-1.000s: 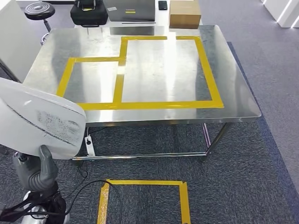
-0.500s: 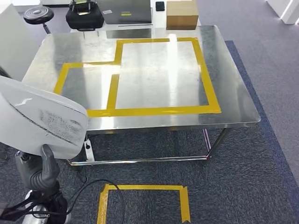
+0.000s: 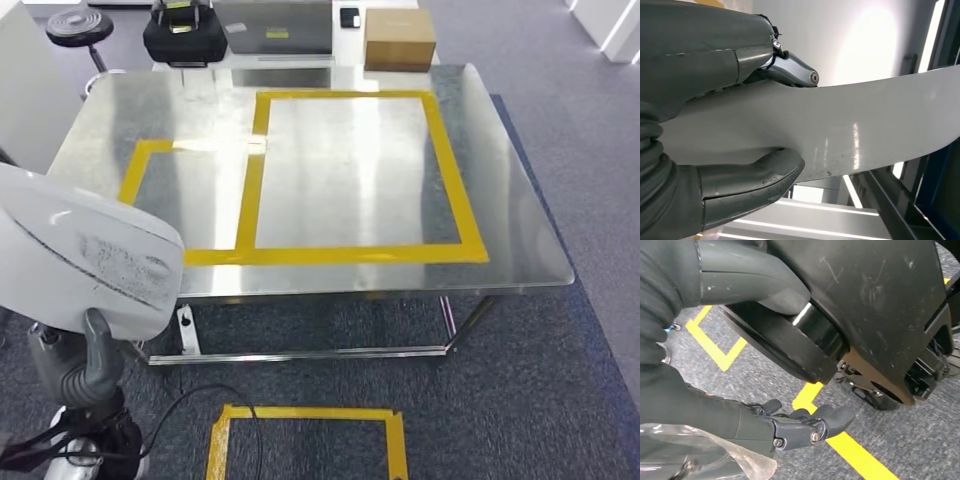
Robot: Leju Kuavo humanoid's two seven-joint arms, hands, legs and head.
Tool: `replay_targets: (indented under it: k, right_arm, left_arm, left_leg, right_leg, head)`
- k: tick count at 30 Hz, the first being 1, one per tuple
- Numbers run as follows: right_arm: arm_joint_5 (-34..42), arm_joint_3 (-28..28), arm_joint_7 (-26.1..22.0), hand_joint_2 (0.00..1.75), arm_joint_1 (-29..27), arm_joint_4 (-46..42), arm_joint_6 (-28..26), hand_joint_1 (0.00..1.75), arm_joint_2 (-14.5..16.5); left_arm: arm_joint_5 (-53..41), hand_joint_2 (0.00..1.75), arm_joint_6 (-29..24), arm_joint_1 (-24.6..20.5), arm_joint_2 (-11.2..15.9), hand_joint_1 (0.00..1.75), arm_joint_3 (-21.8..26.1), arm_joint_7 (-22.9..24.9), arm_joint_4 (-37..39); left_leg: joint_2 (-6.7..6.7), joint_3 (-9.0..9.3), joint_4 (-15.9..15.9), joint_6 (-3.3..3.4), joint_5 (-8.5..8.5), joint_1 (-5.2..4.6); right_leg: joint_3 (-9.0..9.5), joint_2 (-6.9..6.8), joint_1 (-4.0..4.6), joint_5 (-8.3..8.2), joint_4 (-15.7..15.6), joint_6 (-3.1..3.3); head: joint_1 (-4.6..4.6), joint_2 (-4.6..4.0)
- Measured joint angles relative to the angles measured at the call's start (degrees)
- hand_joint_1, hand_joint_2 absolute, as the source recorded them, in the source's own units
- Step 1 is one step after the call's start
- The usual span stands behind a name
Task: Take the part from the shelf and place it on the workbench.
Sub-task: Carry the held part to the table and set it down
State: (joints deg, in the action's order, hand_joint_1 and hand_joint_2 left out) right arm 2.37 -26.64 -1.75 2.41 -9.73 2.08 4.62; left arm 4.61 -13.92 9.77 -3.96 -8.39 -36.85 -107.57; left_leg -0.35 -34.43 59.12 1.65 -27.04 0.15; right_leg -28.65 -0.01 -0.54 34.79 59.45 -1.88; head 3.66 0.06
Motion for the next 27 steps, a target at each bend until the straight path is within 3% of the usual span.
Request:
replay_targets:
  k: [1, 3, 4, 5, 6, 8, 9, 10, 15, 16, 19, 20, 21, 24, 25, 27]
  right_arm:
    - [0.04, 0.01, -0.03, 1.75, 0.03, -0.01, 0.01, 0.00, -0.02]
    - [0.20, 0.07, -0.15, 1.75, 0.32, -0.01, 0.02, 0.00, -0.05]
    - [0.29, 0.10, -0.21, 1.75, 0.56, -0.02, 0.02, 0.00, -0.08]
    - [0.35, 0.13, -0.22, 1.75, 0.78, -0.02, 0.02, 0.00, -0.11]
    - [0.37, 0.13, -0.18, 1.75, 0.91, -0.02, 0.02, 0.00, -0.13]
    - [0.28, 0.11, -0.04, 1.75, 0.77, -0.02, 0.02, 0.00, -0.14]
    - [0.23, 0.09, 0.00, 1.75, 0.63, -0.02, 0.03, 0.00, -0.12]
    - [0.20, 0.09, 0.03, 1.75, 0.50, -0.01, 0.05, 0.00, -0.10]
    - [0.14, 0.06, -0.03, 1.75, 0.38, -0.04, 0.14, 0.00, -0.02]
    - [0.10, 0.05, 0.01, 1.75, 0.35, -0.04, 0.15, 0.00, -0.01]
    - [0.01, 0.04, 0.07, 1.75, 0.20, -0.04, 0.17, 0.00, -0.02]
    - [-0.01, 0.04, 0.07, 1.75, 0.15, -0.04, 0.17, 0.00, -0.02]
    - [-0.05, 0.04, 0.06, 1.75, 0.12, -0.04, 0.17, 0.00, -0.02]
    - [-0.43, -0.10, 0.06, 1.75, 0.12, -0.04, 0.38, 0.00, -0.01]
    - [-0.61, -0.19, 0.07, 1.75, 0.13, -0.03, 0.55, 0.00, -0.01]
    - [-1.09, -0.37, 0.07, 1.75, 0.27, -0.02, 0.91, 0.00, -0.07]
  left_arm:
    - [0.00, 1.75, 0.00, -0.04, -0.07, 1.75, 0.01, -0.03, -0.01]
    - [0.00, 1.75, -0.01, -0.07, -0.18, 1.75, 0.01, -0.04, -0.01]
    - [0.00, 1.75, -0.03, -0.04, -0.21, 1.75, 0.01, -0.04, 0.00]
    - [0.00, 1.75, -0.05, -0.03, -0.22, 1.75, 0.01, -0.04, 0.01]
    - [0.00, 1.75, -0.08, -0.03, -0.22, 1.75, 0.02, -0.04, 0.02]
    - [-0.01, 1.75, -0.10, -0.01, -0.22, 1.75, 0.04, -0.04, 0.03]
    - [-0.01, 1.75, -0.11, -0.03, -0.22, 1.75, 0.04, -0.04, 0.04]
    - [-0.03, 1.75, -0.13, -0.04, -0.22, 1.75, 0.05, -0.04, 0.04]
    - [-0.20, 1.75, -0.35, -0.22, -0.20, 1.75, 0.05, 0.00, 0.03]
    - [-0.25, 1.75, -0.42, -0.27, -0.20, 1.75, 0.05, 0.00, 0.02]
    - [-0.61, 1.75, -0.68, -0.35, -0.10, 1.75, 0.08, 0.00, 0.02]
    - [-1.05, 1.75, -0.89, -0.37, 0.05, 1.75, 0.10, -0.01, 0.03]
    - [-1.89, 1.75, -1.28, -0.48, 0.28, 1.75, 0.16, -0.07, 0.05]
    - [-8.27, 1.75, -4.45, -1.57, 1.66, 1.75, 0.87, -0.42, 0.26]
    - [-11.82, 1.75, -6.24, -2.23, 2.36, 1.75, 1.34, -0.32, 0.44]
    - [-20.93, 1.75, -10.80, -3.87, 4.07, 1.75, 2.35, 0.86, 1.41]
  left_leg:
    - [0.04, 0.39, -0.30, 0.22, -0.10, 0.15]
    - [0.17, 0.84, -0.39, 0.55, -0.58, 0.12]
    - [0.22, 1.16, -0.39, 0.61, -0.89, 0.12]
    - [0.22, 1.60, -0.38, 0.60, -1.25, 0.14]
    - [0.18, 2.15, -0.37, 0.54, -1.66, 0.20]
    - [0.01, 3.29, -0.29, 0.16, -2.60, 0.28]
    - [-0.10, 3.57, -0.11, -0.16, -3.03, 0.20]
    - [-0.17, 3.58, 0.05, -0.51, -3.30, 0.09]
    - [-0.03, 2.85, 1.98, -1.69, -4.53, 0.01]
    - [-0.01, 1.70, 4.45, -1.97, -5.54, 0.07]
    - [0.00, -4.76, 14.98, -2.41, -8.32, 0.22]
    - [0.00, -6.17, 16.41, -2.38, -7.86, 0.24]
    - [0.00, -6.54, 15.73, -2.24, -6.27, 0.23]
    - [-0.01, -3.57, 6.60, -1.43, 0.56, -0.02]
    - [0.00, -2.52, 4.10, -1.18, 1.26, -0.16]
    - [-0.02, -1.56, 1.97, -1.51, 0.75, -0.24]
  right_leg:
    - [-1.40, 0.02, -0.01, 1.12, 2.58, -0.17]
    - [-6.01, 0.07, -0.01, 3.51, 9.93, -0.44]
    - [-7.99, 0.07, -0.03, 3.77, 12.65, -0.58]
    - [-9.07, 0.05, -0.07, 2.87, 13.53, -0.74]
    - [-9.09, 0.03, -0.14, 0.88, 12.34, -0.89]
    - [-7.03, -0.02, -0.35, -4.07, 6.05, -1.13]
    - [-5.89, -0.01, -0.39, -5.35, 3.20, -1.16]
    - [-5.06, 0.04, -0.39, -5.70, 1.34, -0.92]
    - [-3.46, 0.33, -0.49, -4.50, -0.19, 0.77]
    - [-2.98, 0.25, -0.58, -4.29, -0.34, 1.14]
    - [-2.07, 0.12, -0.56, -3.53, -0.43, 1.71]
    - [-1.75, 0.19, -0.55, -3.26, -0.43, 1.71]
    - [-1.32, 0.29, -0.55, -2.95, -0.43, 1.68]
    - [-0.08, 0.48, -0.47, -1.82, -0.53, 1.38]
    - [-0.03, 0.47, -0.40, -1.56, -0.61, 1.18]
    - [-0.11, 0.35, -0.18, -1.32, -0.70, 1.12]
  head:
    - [-0.20, 0.01]
    - [-0.43, 0.01]
    - [-0.43, 0.01]
    - [-0.43, 0.01]
    - [-0.45, 0.01]
    - [-0.49, 0.01]
    - [-0.61, 0.00]
    - [-0.70, -0.01]
    - [0.00, -0.01]
    - [0.14, -0.01]
    - [0.34, -0.02]
    - [0.35, -0.02]
    - [0.36, -0.02]
    - [0.30, -0.02]
    - [0.30, -0.02]
    - [0.17, -0.01]
